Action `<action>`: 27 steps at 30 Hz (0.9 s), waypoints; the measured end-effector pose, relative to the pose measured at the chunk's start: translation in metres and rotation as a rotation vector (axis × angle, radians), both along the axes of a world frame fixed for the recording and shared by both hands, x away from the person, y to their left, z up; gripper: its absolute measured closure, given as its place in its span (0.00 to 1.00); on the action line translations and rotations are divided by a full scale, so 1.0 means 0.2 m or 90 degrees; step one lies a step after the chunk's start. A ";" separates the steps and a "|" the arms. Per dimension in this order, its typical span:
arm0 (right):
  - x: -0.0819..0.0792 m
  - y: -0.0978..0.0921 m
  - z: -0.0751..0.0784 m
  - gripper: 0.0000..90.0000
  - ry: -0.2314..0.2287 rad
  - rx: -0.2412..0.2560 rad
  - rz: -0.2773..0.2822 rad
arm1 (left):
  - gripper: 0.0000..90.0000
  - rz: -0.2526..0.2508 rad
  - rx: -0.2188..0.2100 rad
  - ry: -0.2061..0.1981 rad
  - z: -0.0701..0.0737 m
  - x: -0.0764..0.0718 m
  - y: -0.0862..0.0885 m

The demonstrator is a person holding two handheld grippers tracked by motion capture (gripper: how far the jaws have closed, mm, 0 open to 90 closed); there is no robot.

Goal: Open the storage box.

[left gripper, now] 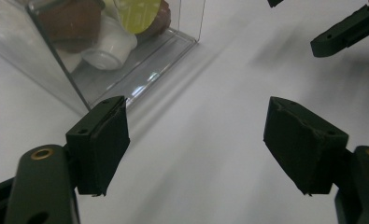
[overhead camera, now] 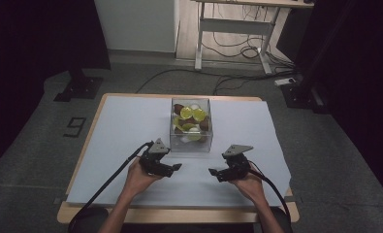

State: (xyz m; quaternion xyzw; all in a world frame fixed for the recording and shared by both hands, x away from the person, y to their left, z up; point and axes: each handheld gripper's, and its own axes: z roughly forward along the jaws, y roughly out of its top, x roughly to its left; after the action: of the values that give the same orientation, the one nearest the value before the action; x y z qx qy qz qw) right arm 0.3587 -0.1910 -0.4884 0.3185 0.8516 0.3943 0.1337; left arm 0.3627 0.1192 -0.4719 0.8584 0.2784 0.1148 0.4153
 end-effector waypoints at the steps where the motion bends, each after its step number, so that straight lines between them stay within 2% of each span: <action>1: 0.00 0.01 0.00 0.17 0.000 0.001 0.001 | 0.25 -0.001 0.001 -0.003 0.00 0.01 -0.01; 6: 0.03 0.04 0.03 0.21 -0.009 0.008 0.000 | 0.34 -0.003 0.005 -0.011 0.02 0.03 -0.03; 9: 0.04 0.05 0.04 0.22 -0.011 0.006 0.002 | 0.38 -0.002 -0.003 -0.016 0.03 0.04 -0.04; 11: 0.04 0.07 0.04 0.23 -0.011 0.011 0.003 | 0.40 0.000 -0.012 -0.015 0.03 0.05 -0.04; 17: 0.07 0.10 0.06 0.33 -0.015 0.018 0.001 | 0.44 -0.002 0.004 -0.023 0.04 0.08 -0.06; 21: 0.09 0.11 0.07 0.37 -0.018 0.029 -0.004 | 0.46 -0.002 -0.002 -0.022 0.05 0.10 -0.07; 27: 0.12 0.13 0.08 0.43 -0.020 0.025 -0.001 | 0.48 -0.002 0.000 -0.020 0.07 0.12 -0.08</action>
State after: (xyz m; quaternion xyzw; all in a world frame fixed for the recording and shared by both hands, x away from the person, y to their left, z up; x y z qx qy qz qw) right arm 0.3818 -0.1652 -0.4733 0.3159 0.8411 0.4157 0.1411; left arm 0.3872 0.1037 -0.4588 0.8567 0.2707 0.1278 0.4201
